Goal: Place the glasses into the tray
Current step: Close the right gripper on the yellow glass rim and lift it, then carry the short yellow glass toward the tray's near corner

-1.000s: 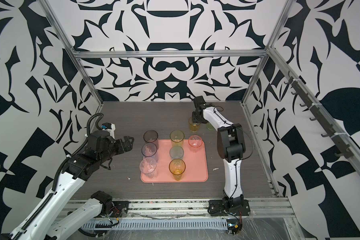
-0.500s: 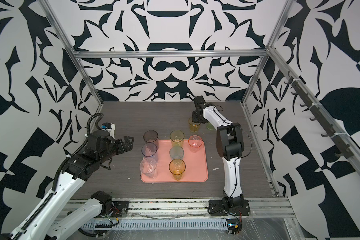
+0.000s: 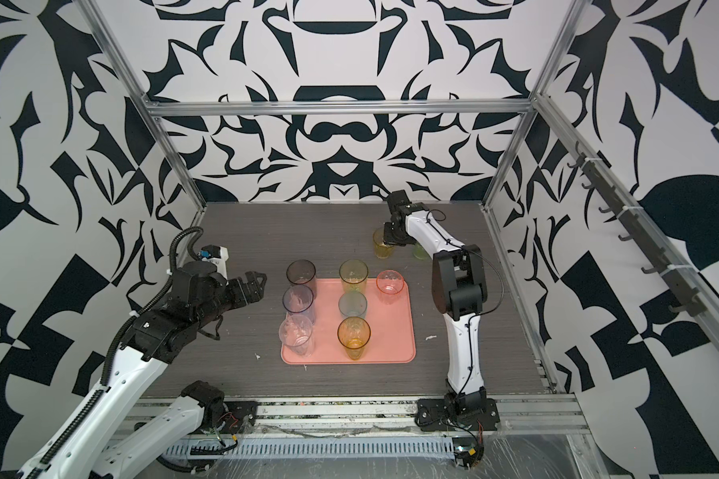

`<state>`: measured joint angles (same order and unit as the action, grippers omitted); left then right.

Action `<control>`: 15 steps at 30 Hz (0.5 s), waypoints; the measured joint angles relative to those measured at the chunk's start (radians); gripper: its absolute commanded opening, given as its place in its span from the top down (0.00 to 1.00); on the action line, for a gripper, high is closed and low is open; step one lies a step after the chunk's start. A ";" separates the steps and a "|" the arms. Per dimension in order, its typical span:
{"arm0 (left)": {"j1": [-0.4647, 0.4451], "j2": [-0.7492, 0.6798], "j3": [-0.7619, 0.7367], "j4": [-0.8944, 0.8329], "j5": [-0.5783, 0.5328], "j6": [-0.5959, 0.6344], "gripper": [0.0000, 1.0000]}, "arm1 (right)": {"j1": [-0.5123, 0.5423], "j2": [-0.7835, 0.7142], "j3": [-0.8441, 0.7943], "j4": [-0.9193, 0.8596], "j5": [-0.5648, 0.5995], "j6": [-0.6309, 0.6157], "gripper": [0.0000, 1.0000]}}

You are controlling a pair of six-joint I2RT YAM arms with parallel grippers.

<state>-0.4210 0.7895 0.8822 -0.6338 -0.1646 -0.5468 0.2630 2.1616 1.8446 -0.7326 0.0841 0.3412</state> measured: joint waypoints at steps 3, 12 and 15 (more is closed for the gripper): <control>0.000 -0.004 0.000 0.000 0.000 0.000 0.01 | 0.000 -0.014 0.000 -0.035 0.007 0.000 1.00; 0.000 -0.024 -0.001 -0.007 0.005 -0.007 0.01 | 0.000 -0.237 -0.021 -0.145 0.008 0.001 1.00; 0.000 -0.039 -0.005 -0.007 0.009 -0.013 0.01 | 0.000 -0.347 -0.063 -0.170 0.011 0.008 1.00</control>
<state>-0.4210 0.7502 0.8772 -0.6411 -0.1558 -0.5594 0.2634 1.8145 1.7821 -0.9024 0.0948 0.3489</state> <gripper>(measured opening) 0.994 0.050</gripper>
